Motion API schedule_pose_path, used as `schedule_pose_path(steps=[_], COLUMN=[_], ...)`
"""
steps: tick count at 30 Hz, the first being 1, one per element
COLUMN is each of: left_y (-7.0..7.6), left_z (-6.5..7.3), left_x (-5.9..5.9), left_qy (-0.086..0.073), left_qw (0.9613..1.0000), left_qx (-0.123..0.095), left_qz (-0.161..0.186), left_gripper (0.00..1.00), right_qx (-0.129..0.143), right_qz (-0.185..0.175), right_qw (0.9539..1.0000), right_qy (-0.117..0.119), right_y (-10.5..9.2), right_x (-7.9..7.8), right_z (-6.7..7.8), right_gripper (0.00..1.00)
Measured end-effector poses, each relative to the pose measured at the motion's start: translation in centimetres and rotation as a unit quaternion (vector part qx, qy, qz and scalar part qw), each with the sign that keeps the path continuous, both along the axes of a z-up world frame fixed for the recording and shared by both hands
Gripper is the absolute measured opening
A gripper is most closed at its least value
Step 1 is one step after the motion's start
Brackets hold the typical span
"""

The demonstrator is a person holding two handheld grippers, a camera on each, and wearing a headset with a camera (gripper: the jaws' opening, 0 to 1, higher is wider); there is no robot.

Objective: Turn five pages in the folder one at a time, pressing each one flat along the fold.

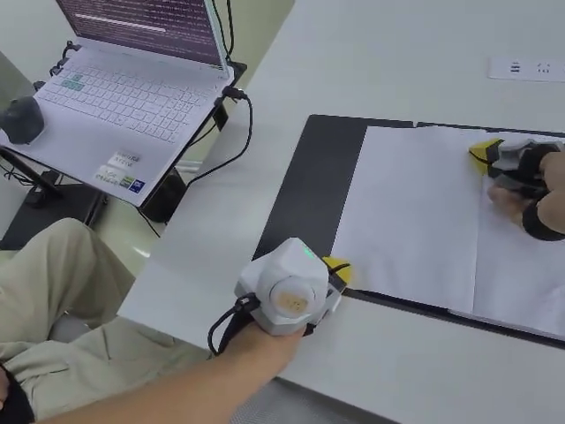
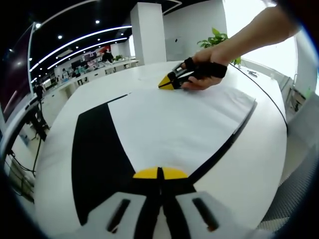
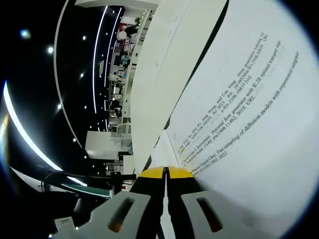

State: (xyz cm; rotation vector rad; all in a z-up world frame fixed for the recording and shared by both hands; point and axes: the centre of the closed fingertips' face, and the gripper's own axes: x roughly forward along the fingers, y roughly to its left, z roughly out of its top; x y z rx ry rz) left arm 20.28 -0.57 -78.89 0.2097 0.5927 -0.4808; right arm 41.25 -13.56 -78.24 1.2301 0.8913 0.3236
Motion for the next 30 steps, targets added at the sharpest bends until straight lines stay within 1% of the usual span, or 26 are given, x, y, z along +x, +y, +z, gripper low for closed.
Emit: schedule_pose_path(steps=[1, 4, 9, 10, 16, 18, 22, 24, 29, 30], left_y=[0.0, -0.1, -0.2, -0.2, -0.2, -0.2, -0.3, -0.2, -0.2, -0.2], left_z=[0.0, 0.1, 0.1, 0.1, 0.1, 0.0, 0.1, 0.1, 0.2, 0.2], left_x=[0.0, 0.0, 0.0, 0.0, 0.0, 0.0, -0.1, -0.1, -0.1, -0.1], left_qy=[0.0, 0.002, 0.002, 0.003, 0.002, 0.002, 0.002, 0.003, 0.004, 0.004], left_qw=[1.0, 1.0, 1.0, 1.0, 0.9999, 0.9999, 0.9999, 0.9999, 0.9999, 0.9999], left_qx=[0.002, 0.004, 0.005, 0.006, 0.01, 0.011, 0.014, 0.013, 0.015, 0.015], left_qz=[-0.001, -0.001, 0.0, 0.0, -0.004, -0.003, -0.003, -0.002, -0.003, -0.003], left_gripper=[0.0, 0.0, 0.0, 0.0, 0.0, 0.0, 0.0, 0.0, 0.0, 0.0], right_qx=[0.004, 0.004, 0.005, 0.011, 0.017, 0.019, 0.021, 0.021, 0.023, 0.017], right_qz=[0.006, 0.012, 0.017, 0.022, 0.042, 0.044, 0.042, 0.047, 0.071, 0.083], right_qw=[1.0, 0.9999, 0.9998, 0.9996, 0.9989, 0.9987, 0.9987, 0.9986, 0.997, 0.9961], right_qy=[0.004, 0.006, 0.009, 0.013, 0.016, 0.017, 0.017, 0.016, 0.022, 0.025], right_y=[0.0, -0.2, -0.9, -0.9, -0.7, -0.7, -1.1, -1.1, -0.8, -0.8], right_x=[-0.5, -1.6, -2.8, -3.3, -5.4, -6.1, -6.7, -7.4, -9.6, -10.2], right_z=[0.0, 0.2, 0.2, 0.3, 0.2, 0.3, 0.4, 0.6, 0.6, 0.5], right_gripper=[0.0, 0.0, 0.0, 0.0, 0.0, 0.0, 0.0, 0.0, 0.0, 0.0])
